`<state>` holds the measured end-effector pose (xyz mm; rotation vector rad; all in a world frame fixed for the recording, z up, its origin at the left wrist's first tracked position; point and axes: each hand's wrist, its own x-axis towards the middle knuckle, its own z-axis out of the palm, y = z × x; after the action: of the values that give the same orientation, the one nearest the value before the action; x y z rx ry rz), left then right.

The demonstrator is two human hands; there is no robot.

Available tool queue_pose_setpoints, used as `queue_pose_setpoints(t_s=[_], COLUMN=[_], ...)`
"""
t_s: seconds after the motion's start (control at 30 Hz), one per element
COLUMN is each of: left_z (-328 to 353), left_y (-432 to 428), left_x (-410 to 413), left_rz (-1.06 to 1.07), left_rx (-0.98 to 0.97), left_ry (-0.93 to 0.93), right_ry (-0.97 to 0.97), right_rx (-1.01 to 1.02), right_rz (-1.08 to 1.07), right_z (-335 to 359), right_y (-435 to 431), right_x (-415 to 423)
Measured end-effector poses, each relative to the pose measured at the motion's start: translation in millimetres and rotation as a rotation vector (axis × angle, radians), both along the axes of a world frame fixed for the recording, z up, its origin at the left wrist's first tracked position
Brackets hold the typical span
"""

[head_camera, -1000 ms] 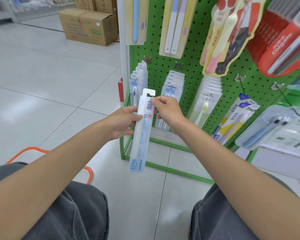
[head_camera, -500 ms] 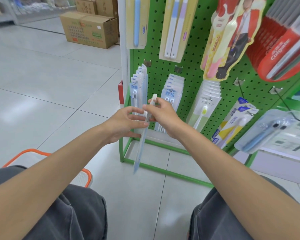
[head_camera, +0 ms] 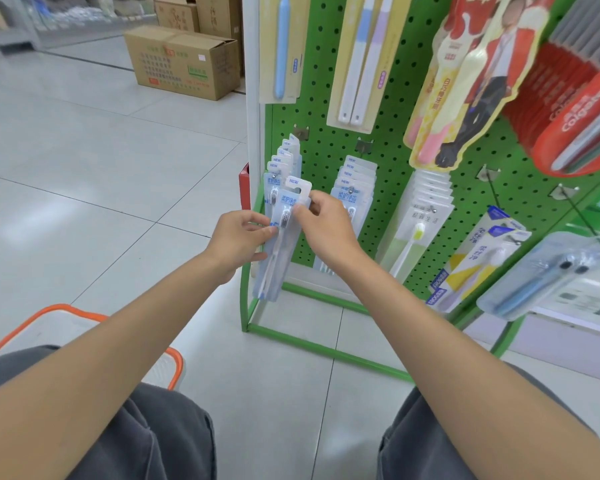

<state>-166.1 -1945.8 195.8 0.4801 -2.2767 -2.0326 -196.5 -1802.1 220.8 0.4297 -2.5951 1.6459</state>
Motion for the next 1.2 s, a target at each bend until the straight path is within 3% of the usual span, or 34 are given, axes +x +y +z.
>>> queue_pose_setpoints(t_s=[0.3,0.8,0.97,1.2], left_z=[-8,-13,2,15], left_y=[-10,-12,-10,-3], left_x=[-25,-33,-33,-42], left_rz=[0.073,0.099,0.184,0.073], left_rx=[-0.019,-0.119,-0.276,-0.251], left_ry=[0.049,0.051,0.249,0.401], right_ry=[0.036,0.063,0.116,0.148], right_rx=[-0.138,-0.082,-0.118,-0.142], right_rz=[-0.163,-0.173,-0.207,-0.181], right_z=[-5,-17,-18,-6], right_y=[-34,-41,-44,-39], right_x=[-17,-27,-30,-51])
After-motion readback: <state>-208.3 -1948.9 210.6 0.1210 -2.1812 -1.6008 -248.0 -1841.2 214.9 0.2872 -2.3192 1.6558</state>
